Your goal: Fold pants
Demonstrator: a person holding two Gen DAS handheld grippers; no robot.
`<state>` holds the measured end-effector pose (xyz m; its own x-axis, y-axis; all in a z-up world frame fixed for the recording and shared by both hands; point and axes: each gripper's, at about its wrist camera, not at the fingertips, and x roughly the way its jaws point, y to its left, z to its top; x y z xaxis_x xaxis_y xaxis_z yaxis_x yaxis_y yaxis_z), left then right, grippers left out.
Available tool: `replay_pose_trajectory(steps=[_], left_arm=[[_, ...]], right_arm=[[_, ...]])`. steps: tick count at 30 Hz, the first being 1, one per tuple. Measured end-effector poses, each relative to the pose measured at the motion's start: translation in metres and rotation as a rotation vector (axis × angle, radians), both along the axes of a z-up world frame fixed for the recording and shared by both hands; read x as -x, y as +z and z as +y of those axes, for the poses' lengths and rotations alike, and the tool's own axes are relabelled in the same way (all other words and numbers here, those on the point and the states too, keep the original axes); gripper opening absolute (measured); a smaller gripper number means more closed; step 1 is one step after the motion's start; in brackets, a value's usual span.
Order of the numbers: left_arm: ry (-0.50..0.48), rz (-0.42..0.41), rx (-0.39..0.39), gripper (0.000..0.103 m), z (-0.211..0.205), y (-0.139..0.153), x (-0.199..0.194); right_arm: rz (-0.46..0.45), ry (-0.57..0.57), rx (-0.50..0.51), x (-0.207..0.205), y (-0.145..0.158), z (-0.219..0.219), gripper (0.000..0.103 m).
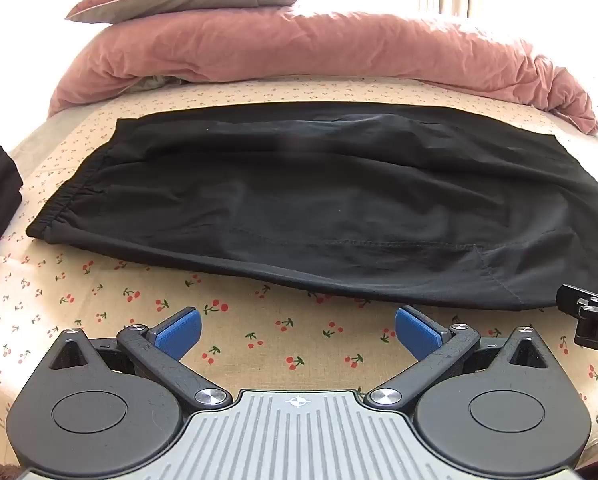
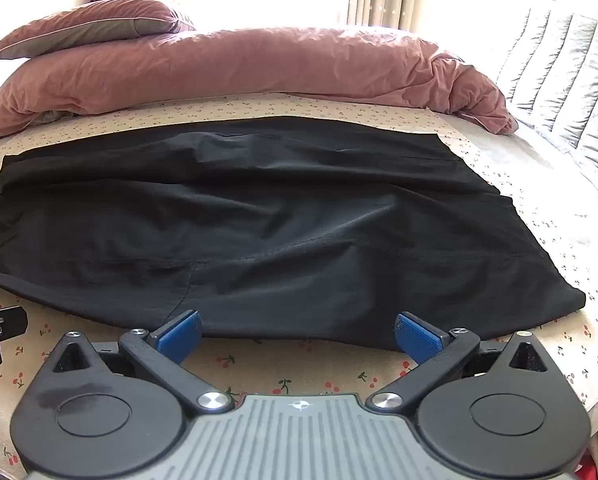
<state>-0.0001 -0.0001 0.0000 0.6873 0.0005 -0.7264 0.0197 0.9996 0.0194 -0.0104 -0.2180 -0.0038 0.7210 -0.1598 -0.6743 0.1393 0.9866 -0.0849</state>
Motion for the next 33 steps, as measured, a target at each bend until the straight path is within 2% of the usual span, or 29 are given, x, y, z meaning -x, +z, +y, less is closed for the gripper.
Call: replay_pose_trajectory(steps=[5,11,24,33], left_arm=[[-0.002,-0.003,0.003,0.103,-0.0017,0.0008,-0.0004],[-0.002,-0.005,0.005,0.103,0.0008,-0.0018,-0.0003],[-0.001,-0.002,0.004,0.103,0.0008,-0.0011,-0.0011],[-0.001,-0.001,0.005,0.103,0.0014,-0.0009,-0.0005]], right_arm=[[-0.004,-0.005,-0.002,0.0002,0.0007,-0.0009,0.103],[0.039,-0.008,-0.013,-0.0006,-0.0009,-0.0031,0.103],[-0.027,-0.006,-0.001,0.0018,-0.0035,-0.0047,0.103],[-0.001,-0.013,-0.001,0.0012,-0.0035,-0.0059,0.103]])
